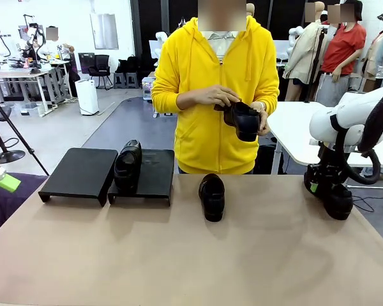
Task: Organize the shoes by placing them on the stand.
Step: Pick up one Shoe and place it in the middle of the table.
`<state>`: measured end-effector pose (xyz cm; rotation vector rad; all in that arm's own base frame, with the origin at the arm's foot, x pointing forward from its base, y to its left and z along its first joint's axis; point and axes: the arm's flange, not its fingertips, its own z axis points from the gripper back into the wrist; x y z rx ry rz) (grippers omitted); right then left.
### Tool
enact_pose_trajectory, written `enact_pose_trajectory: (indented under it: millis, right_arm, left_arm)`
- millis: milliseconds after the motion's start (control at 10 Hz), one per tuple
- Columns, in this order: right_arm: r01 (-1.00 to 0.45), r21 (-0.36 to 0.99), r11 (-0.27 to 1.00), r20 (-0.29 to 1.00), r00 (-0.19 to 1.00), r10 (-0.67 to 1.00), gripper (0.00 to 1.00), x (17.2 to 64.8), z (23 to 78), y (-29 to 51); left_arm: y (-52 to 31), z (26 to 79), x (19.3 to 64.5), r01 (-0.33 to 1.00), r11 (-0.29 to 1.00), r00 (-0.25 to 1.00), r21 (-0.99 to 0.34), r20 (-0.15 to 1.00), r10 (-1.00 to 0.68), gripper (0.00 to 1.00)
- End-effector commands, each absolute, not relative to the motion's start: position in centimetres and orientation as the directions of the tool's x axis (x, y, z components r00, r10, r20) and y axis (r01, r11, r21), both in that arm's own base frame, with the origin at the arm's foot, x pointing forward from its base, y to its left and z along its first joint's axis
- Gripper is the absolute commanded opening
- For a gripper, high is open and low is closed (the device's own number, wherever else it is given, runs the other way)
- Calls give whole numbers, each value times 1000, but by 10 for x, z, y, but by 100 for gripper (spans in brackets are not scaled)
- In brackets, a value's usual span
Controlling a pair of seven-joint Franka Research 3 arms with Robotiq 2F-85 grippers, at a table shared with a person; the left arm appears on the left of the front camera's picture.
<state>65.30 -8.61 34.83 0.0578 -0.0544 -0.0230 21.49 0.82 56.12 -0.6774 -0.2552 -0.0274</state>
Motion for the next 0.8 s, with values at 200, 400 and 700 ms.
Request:
enact_pose_trajectory:
  millis: [200,400,700]
  right_arm:
    - [-7,90,996,60,998,1,0,652,354,-88]
    - [-8,84,996,69,998,2,0,650,356,-89]
    - [-3,80,997,73,997,-2,0,647,360,-92]
  left_arm:
    - [10,564,214,120,769,968,-628,245,49,100]
    - [10,564,214,120,769,968,-628,245,49,100]
    - [10,564,214,120,769,968,-628,245,49,100]
